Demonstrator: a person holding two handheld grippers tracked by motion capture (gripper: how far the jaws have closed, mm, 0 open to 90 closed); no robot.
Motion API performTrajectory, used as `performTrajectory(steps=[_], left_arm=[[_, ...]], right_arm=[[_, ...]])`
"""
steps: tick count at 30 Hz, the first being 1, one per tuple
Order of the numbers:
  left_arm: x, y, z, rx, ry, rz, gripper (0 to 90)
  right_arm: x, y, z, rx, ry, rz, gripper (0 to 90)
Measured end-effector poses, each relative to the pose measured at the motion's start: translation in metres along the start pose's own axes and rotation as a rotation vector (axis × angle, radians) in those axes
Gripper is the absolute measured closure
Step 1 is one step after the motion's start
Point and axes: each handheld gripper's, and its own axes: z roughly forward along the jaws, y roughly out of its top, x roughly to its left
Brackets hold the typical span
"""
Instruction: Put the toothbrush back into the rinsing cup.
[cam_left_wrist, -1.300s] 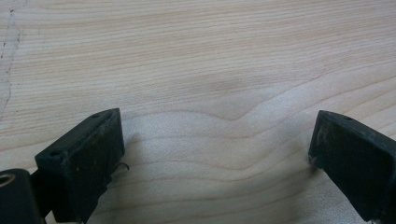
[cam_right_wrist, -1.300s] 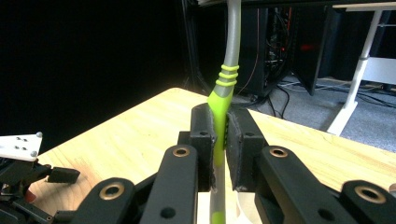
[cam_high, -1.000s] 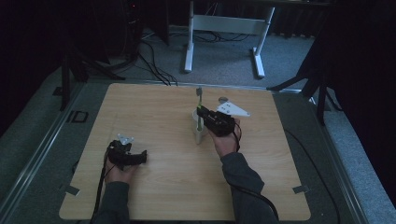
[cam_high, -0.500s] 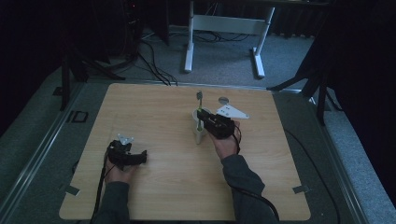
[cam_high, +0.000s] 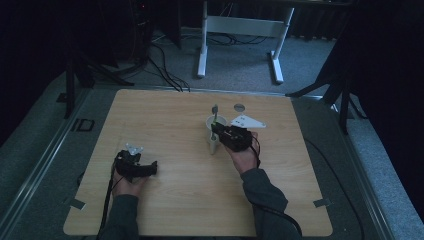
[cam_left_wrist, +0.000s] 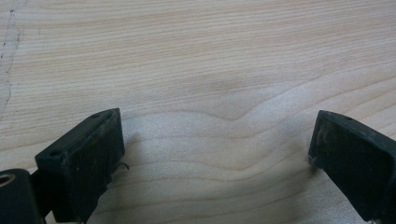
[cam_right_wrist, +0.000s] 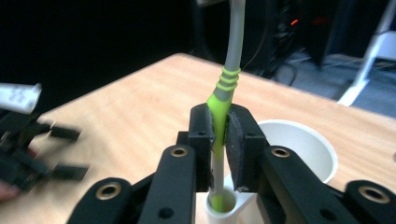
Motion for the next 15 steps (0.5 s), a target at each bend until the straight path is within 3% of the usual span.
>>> performTrajectory(steps=[3, 5, 9, 15], left_arm=[[0.000, 0.000, 0.000, 0.000, 0.000, 0.000, 3.7], [0.000, 0.000, 0.000, 0.000, 0.000, 0.001, 3.7], [0.000, 0.000, 0.000, 0.000, -0.001, 0.000, 3.7], [0.000, 0.000, 0.000, 0.001, 0.000, 0.001, 3.7]], right_arm=[[0.003, -0.003, -0.002, 0.052, 0.007, -0.031, 49.0], [0.005, -0.007, -0.006, 0.084, 0.011, -0.052, 41.4], [0.006, -0.015, -0.018, 0.109, -0.009, -0.082, 34.6], [-0.005, -0.023, -0.035, 0.126, -0.051, -0.071, 33.3]])
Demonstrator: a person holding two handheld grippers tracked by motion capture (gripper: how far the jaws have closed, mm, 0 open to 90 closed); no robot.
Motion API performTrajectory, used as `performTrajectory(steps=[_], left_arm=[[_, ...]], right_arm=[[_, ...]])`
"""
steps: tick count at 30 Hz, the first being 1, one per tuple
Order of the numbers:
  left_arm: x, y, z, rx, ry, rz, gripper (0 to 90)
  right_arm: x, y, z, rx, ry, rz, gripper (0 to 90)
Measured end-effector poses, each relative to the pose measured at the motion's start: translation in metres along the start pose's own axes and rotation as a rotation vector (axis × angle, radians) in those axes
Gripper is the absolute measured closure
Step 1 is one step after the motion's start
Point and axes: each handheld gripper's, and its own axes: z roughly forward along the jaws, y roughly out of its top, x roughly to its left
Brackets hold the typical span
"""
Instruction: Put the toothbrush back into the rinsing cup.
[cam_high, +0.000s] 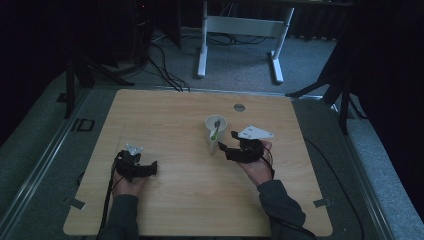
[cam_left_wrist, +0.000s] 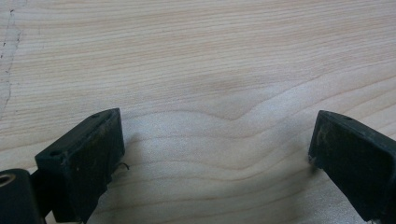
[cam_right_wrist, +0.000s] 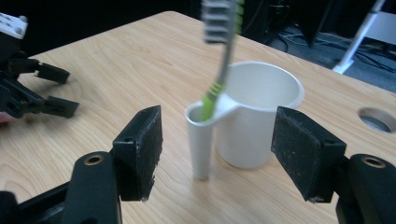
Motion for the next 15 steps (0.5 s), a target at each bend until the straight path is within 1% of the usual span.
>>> performTrajectory(steps=[4, 8, 10, 13, 15], left_arm=[[0.000, 0.000, 0.000, -0.001, 0.000, -0.002, 3.6], [0.000, 0.000, 0.000, 0.000, 0.000, -0.001, 3.7], [0.000, 0.000, 0.000, 0.000, 0.000, -0.001, 3.6], [0.000, 0.000, 0.000, 0.000, 0.000, 0.000, 3.6], [0.000, 0.000, 0.000, 0.000, 0.000, -0.001, 3.7]], right_arm=[[-0.010, -0.007, -0.006, 0.016, -0.014, 0.032, 33.3], [-0.015, -0.013, -0.009, 0.037, -0.018, 0.049, 33.0], [-0.020, -0.018, -0.012, 0.063, -0.024, 0.061, 32.3], [-0.026, -0.023, -0.019, 0.082, -0.038, 0.074, 32.0], [-0.031, -0.026, -0.026, 0.091, -0.048, 0.083, 31.8]])
